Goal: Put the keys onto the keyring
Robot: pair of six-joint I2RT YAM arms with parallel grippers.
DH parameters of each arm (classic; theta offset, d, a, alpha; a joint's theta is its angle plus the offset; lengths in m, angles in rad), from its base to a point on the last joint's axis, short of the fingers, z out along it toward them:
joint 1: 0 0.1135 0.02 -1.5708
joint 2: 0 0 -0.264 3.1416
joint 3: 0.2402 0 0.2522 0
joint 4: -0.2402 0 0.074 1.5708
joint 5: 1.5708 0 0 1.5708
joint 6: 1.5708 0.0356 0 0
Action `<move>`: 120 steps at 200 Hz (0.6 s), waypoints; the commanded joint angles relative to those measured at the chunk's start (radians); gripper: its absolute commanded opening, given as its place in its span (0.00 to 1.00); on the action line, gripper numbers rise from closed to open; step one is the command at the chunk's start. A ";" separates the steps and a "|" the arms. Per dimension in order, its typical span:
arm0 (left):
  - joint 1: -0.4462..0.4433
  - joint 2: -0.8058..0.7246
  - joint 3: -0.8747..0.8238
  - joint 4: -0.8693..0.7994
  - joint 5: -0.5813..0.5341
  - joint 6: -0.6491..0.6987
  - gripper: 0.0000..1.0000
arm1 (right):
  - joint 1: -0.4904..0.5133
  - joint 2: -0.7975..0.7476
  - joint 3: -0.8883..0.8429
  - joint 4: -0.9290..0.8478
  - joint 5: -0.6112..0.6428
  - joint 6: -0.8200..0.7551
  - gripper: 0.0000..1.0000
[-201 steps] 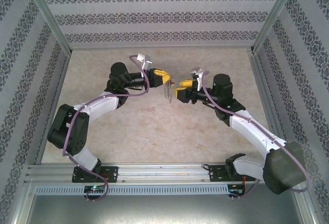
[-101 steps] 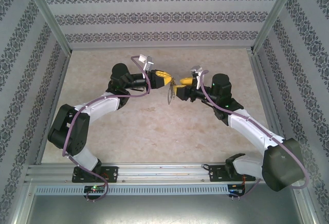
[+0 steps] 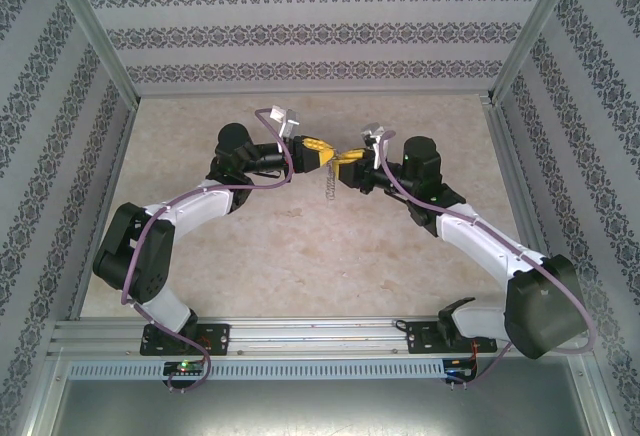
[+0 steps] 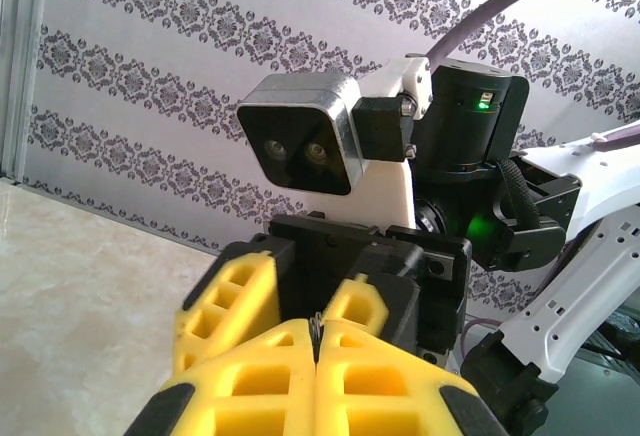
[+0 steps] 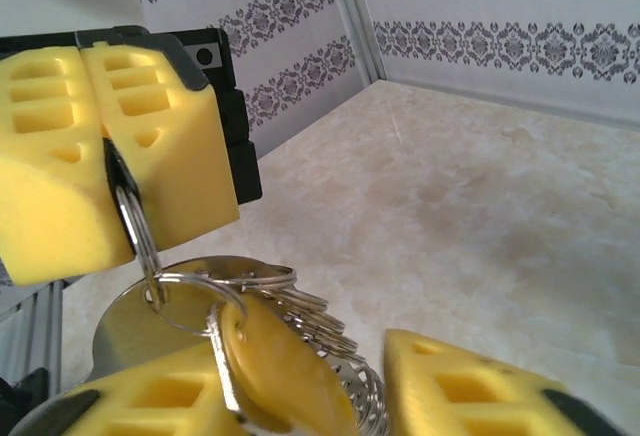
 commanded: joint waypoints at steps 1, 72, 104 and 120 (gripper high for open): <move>-0.014 -0.045 -0.010 0.092 -0.018 -0.002 0.00 | 0.007 -0.018 0.003 -0.005 -0.017 -0.028 0.17; -0.017 -0.058 -0.016 0.121 -0.034 -0.004 0.00 | 0.018 -0.016 -0.005 -0.051 -0.095 -0.050 0.00; -0.019 -0.058 -0.019 0.123 -0.034 -0.004 0.00 | 0.042 0.015 0.039 -0.122 -0.144 -0.089 0.00; -0.019 -0.057 -0.018 0.124 -0.034 -0.004 0.00 | 0.051 0.028 0.054 -0.150 -0.152 -0.108 0.00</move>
